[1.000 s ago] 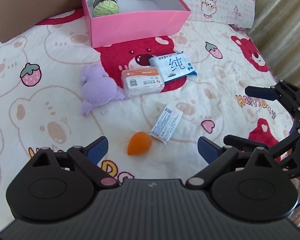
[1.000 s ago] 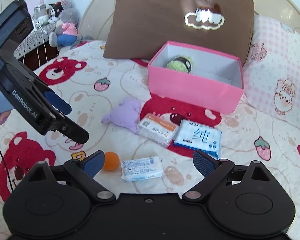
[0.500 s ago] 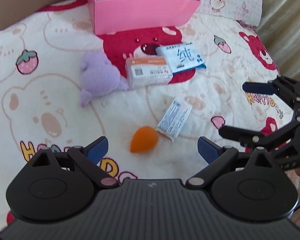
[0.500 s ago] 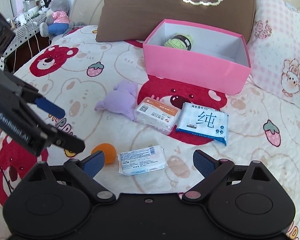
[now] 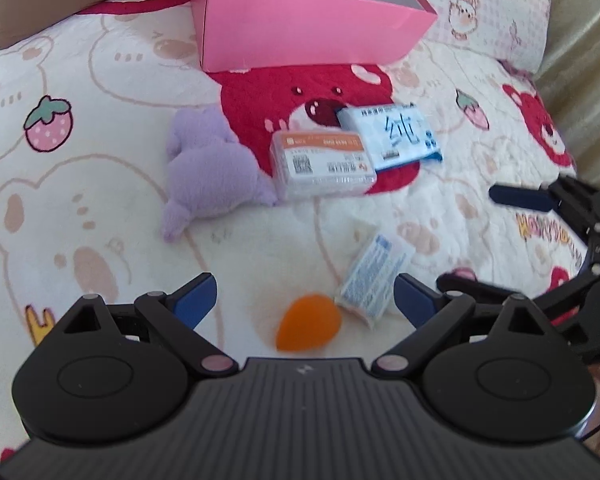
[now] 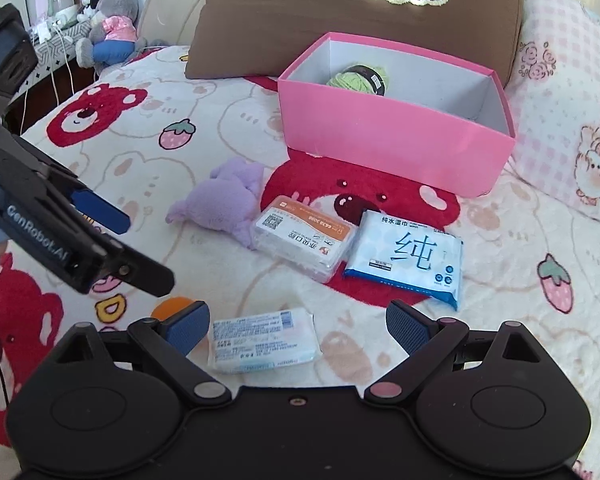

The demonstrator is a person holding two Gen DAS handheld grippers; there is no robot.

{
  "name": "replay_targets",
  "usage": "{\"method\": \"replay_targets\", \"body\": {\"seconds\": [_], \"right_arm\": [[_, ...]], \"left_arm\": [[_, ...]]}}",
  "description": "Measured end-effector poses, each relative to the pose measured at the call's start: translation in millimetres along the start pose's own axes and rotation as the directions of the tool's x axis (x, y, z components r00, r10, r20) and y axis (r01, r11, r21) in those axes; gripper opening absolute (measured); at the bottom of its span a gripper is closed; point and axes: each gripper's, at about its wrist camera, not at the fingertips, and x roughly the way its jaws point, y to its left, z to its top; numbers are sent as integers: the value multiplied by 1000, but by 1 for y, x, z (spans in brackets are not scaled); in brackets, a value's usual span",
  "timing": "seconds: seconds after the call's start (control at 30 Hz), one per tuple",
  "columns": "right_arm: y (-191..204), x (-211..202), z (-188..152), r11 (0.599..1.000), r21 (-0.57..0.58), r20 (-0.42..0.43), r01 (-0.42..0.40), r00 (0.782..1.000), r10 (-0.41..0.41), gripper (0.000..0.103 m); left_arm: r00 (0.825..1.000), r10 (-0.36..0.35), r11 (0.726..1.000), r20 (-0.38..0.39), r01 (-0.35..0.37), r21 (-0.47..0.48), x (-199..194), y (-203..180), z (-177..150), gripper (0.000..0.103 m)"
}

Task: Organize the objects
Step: 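Move the left tool toward the white-orange mask box, fingers open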

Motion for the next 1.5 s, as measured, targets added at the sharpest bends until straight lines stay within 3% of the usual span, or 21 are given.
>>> {"method": "replay_targets", "body": {"seconds": [0.2, 0.43, 0.57, 0.73, 0.8, 0.87, 0.93, 1.03, 1.13, 1.2, 1.5], "right_arm": [[-7, 14, 1, 998, 51, 56, -47, 997, 44, 96], [-8, 39, 6, 996, 70, 78, -54, 996, 49, 91], [-11, 53, 8, 990, 101, 83, -96, 993, 88, 90], [-23, 75, 12, 965, 218, 37, -143, 990, 138, 84], [-29, 82, 14, 954, 264, 8, -143, 989, 146, 83], [-33, 83, 14, 949, 279, 13, -145, 989, 147, 83], [-35, 83, 15, 949, 283, 14, -137, 990, 139, 81], [-38, 86, 16, 945, 284, 27, -159, 987, 157, 67], [-41, 93, 16, 940, 309, 34, -148, 989, 145, 64], [-44, 96, 16, 930, 335, 35, -150, 989, 147, 64], [-48, 114, 16, 912, 384, 21, -147, 988, 151, 69]], "left_arm": [[998, -47, 998, 40, 48, -38, 21, 5, 18, 88], [995, -66, 996, 77, 70, -52, 42, 10, 36, 71], [983, -121, 987, 136, 134, -88, 51, 19, 43, 69], [985, -121, 984, 125, 136, -118, 62, 25, 50, 65], [987, -106, 983, 124, 123, -137, 66, 29, 52, 59], [992, -50, 990, 114, 64, -124, 70, 29, 54, 46], [992, -40, 992, 117, 53, -114, 72, 28, 56, 45], [993, -47, 988, 111, 62, -138, 77, 29, 59, 45], [994, -66, 980, 91, 82, -182, 86, 36, 59, 40], [991, -108, 962, 77, 123, -242, 90, 42, 58, 41], [996, -77, 963, 38, 84, -255, 97, 31, 63, 46]]}}
